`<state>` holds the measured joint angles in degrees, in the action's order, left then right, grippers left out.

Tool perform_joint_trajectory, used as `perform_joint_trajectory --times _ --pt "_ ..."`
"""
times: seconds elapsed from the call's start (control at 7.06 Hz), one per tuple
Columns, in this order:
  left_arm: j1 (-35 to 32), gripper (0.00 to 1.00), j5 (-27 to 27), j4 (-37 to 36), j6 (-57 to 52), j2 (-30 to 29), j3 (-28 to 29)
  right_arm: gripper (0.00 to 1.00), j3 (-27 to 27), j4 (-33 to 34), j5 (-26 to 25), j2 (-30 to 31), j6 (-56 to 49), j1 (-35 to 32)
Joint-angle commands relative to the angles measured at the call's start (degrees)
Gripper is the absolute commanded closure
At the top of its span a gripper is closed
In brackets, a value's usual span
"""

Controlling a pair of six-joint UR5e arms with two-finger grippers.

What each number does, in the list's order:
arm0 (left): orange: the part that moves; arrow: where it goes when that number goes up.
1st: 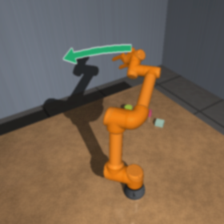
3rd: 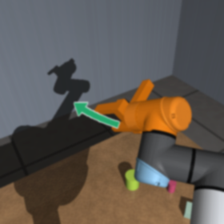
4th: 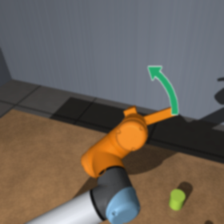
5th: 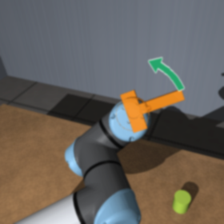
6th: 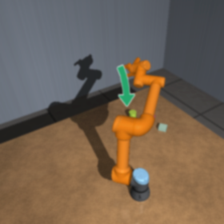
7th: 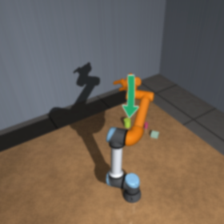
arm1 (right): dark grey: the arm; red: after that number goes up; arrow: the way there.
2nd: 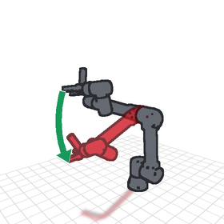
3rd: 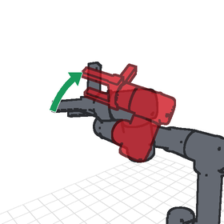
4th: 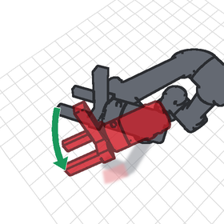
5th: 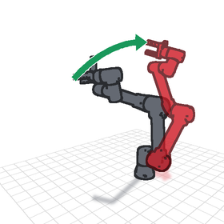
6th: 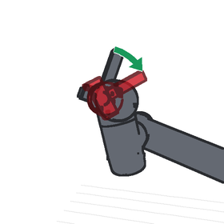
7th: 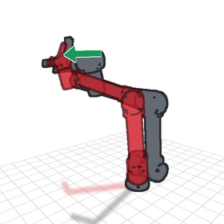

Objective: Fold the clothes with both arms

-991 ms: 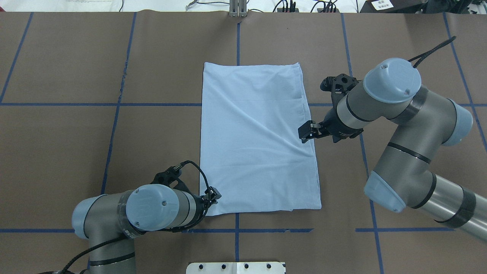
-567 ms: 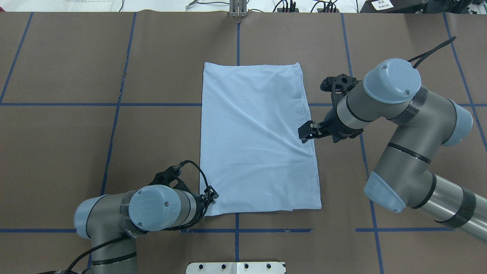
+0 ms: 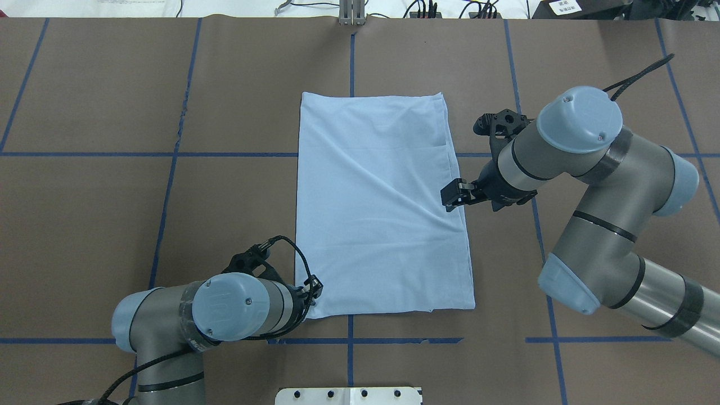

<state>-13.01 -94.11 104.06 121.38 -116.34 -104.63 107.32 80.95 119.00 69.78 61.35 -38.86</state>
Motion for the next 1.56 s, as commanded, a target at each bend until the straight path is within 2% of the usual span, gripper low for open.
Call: perform_joint_trajectory --times 0.0,0.14,0.28,0.42,0.57,0.71,0.85,0.99,1.13,1.42 --pt "0.1 0.66 -0.1 0.0 -0.1 -0.2 -0.3 0.00 0.0 0.0 0.0 0.0 0.0 -0.1" --pt "0.1 0.79 0.0 0.0 -0.2 -0.1 -0.5 0.00 0.1 0.0 0.0 0.0 0.0 -0.1" --pt "0.3 1.00 0.0 0.1 -0.9 0.2 -0.5 0.00 0.2 0.0 0.0 0.1 0.0 -0.1" --pt "0.3 1.00 -0.2 0.0 -1.1 0.1 -0.5 0.00 0.2 0.0 -0.1 0.1 0.3 -0.1" --pt "0.2 1.00 -0.5 -0.2 -5.1 0.2 -0.8 0.00 0.4 -0.1 -1.2 0.0 5.4 0.6" --pt "-0.1 1.00 -0.5 -0.2 -7.8 0.6 -1.9 0.00 2.9 0.0 -8.2 0.0 13.3 6.3" --pt "0.0 1.00 -0.5 -0.2 -7.9 0.6 -2.0 0.00 3.6 0.1 -12.8 0.0 19.5 10.9" --pt "-0.1 1.00 -0.5 -0.2 -8.0 0.6 -2.1 0.00 4.6 0.1 -14.8 0.1 24.7 13.9" --pt "-0.1 1.00 -0.5 -0.2 -8.0 0.6 -2.1 0.00 4.7 0.3 -19.0 0.3 32.1 17.7" --pt "0.0 1.00 -0.6 -0.2 -8.0 0.5 -2.1 0.00 4.7 0.7 -20.7 1.8 40.6 20.5"
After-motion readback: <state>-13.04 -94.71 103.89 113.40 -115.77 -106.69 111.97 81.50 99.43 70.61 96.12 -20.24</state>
